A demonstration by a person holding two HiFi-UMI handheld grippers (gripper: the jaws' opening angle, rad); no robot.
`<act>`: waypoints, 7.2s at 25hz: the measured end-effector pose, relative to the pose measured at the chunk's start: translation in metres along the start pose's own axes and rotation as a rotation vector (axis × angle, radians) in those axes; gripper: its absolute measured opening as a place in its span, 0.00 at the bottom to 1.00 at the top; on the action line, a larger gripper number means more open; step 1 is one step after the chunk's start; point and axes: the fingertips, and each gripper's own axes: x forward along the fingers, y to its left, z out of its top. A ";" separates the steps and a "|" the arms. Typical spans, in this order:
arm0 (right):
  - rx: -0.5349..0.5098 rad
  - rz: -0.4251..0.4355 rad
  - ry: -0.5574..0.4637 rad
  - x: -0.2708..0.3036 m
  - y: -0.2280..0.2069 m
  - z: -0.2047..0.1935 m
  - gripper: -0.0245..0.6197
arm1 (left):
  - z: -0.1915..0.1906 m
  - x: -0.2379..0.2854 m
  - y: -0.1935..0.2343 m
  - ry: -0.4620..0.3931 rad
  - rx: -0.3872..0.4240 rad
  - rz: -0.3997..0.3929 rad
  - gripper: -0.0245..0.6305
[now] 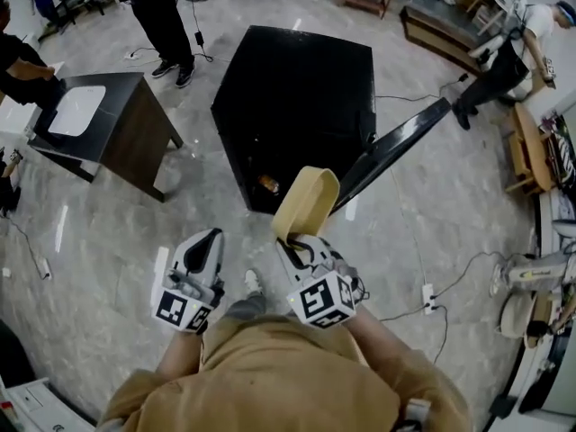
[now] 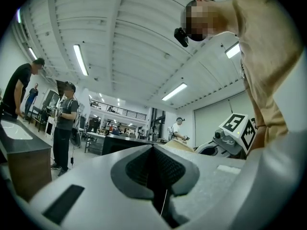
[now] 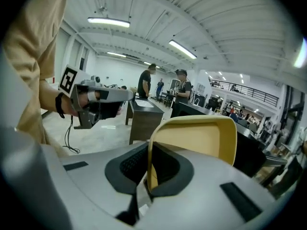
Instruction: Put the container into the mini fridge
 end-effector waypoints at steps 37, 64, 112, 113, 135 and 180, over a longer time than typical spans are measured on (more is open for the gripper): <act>-0.332 0.148 0.393 0.287 -0.093 -0.165 0.04 | -0.148 0.102 0.125 0.075 -0.146 -0.104 0.04; -0.407 0.143 0.630 0.384 -0.165 -0.240 0.04 | -0.214 0.151 0.136 0.058 -0.211 -0.202 0.04; -0.404 0.018 0.621 0.332 -0.187 -0.192 0.05 | -0.186 0.156 0.154 0.073 -0.152 -0.126 0.04; -0.404 0.023 0.626 0.327 -0.184 -0.191 0.05 | -0.180 0.157 0.152 0.073 -0.146 -0.126 0.04; -0.189 0.010 0.526 0.176 -0.095 -0.126 0.04 | -0.073 0.101 0.053 0.076 -0.038 -0.089 0.04; 0.247 -0.299 -0.133 -0.144 -0.095 0.020 0.04 | 0.067 0.008 -0.041 -0.025 0.056 0.008 0.04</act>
